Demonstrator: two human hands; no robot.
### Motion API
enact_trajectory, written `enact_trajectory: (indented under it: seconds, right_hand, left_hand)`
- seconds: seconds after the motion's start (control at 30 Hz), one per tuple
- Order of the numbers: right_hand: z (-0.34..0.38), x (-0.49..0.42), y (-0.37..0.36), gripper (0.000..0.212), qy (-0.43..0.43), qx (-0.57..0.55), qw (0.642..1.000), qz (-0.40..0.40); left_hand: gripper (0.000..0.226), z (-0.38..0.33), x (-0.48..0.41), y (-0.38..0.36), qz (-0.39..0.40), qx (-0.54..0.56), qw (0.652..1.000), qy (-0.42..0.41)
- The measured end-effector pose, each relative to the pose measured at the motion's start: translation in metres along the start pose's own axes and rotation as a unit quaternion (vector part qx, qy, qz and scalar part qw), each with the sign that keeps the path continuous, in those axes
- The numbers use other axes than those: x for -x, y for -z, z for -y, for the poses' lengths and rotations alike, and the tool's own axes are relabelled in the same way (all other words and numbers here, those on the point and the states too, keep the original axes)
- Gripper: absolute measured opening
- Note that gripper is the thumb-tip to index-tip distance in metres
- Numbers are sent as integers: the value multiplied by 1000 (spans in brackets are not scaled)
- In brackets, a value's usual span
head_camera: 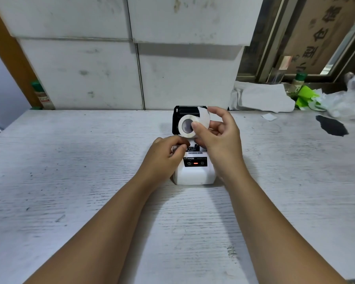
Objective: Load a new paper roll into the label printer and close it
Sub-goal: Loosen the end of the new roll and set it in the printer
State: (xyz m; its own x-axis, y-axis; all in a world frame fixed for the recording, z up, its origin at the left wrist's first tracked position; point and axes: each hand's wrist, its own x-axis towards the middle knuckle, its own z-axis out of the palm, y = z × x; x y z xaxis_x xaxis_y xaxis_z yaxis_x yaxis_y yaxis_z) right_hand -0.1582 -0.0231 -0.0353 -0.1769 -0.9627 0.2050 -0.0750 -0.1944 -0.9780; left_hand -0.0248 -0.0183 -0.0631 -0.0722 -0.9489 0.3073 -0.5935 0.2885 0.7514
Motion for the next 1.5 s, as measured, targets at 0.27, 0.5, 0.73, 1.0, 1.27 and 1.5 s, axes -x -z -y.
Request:
enact_trajectory:
  seconds: [0.27,0.5,0.73,1.0,1.27,1.5]
  right_hand:
    - [1,-2,-6,38,15,47,999,22]
    - [6,-2,-8,43,24,90,995,28]
    - [5,3,-11,44,31,47,998,34]
    - [15,-1,-15,58,-2,101,993,57]
    - [10,-7,-12,68,6,225,973,45]
    - [6,-1,-23,77,49,354,932,57]
  left_hand:
    - [15,-2,0,-4,-16,24,999,34]
    - [18,0,-3,-5,-34,16,999,27]
    - [22,1,-3,-4,6,18,999,32]
    - [38,3,-3,-2,-3,-9,1000,0]
    - [22,11,-4,1,-34,-58,996,-52]
    - [28,7,0,-2,-32,-66,997,-20]
